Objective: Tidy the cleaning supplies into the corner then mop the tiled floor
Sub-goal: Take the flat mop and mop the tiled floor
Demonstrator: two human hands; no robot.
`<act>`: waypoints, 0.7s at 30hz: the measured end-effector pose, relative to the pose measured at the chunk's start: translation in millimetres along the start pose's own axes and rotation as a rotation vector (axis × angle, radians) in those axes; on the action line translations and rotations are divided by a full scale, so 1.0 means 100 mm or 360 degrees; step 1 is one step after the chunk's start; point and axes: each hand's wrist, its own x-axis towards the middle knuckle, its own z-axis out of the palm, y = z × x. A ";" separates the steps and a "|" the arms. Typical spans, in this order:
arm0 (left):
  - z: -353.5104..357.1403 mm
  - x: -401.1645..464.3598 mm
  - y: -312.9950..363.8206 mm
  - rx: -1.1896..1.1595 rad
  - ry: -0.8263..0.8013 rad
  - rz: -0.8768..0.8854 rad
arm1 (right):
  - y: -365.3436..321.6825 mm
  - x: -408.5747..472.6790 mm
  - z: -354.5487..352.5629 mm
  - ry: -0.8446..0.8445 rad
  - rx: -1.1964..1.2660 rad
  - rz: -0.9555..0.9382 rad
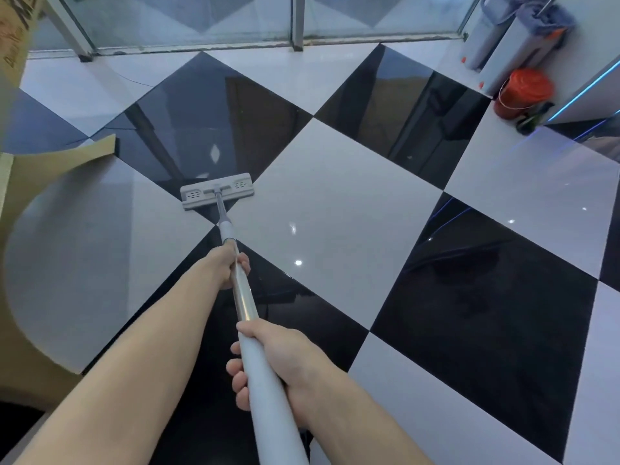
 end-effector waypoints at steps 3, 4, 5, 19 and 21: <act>0.04 -0.14 -0.21 -0.0031 0.0008 0.0010 | 0.11 -0.13 -0.12 0.0038 -0.0052 -0.0022; 0.05 -0.19 -0.29 -0.0031 0.0009 0.0009 | 0.16 -0.18 -0.16 0.0056 -0.0083 -0.0021; 0.07 -0.24 -0.39 -0.0038 0.0011 0.0008 | 0.22 -0.25 -0.21 0.0077 -0.0121 -0.0018; 0.46 -1.29 -2.46 -0.0267 0.0014 -0.0086 | 1.53 -1.42 -1.47 0.0178 -0.0519 -0.0170; 0.53 -1.42 -2.68 -0.0259 0.0001 -0.0101 | 1.66 -1.59 -1.61 0.0153 -0.0567 -0.0204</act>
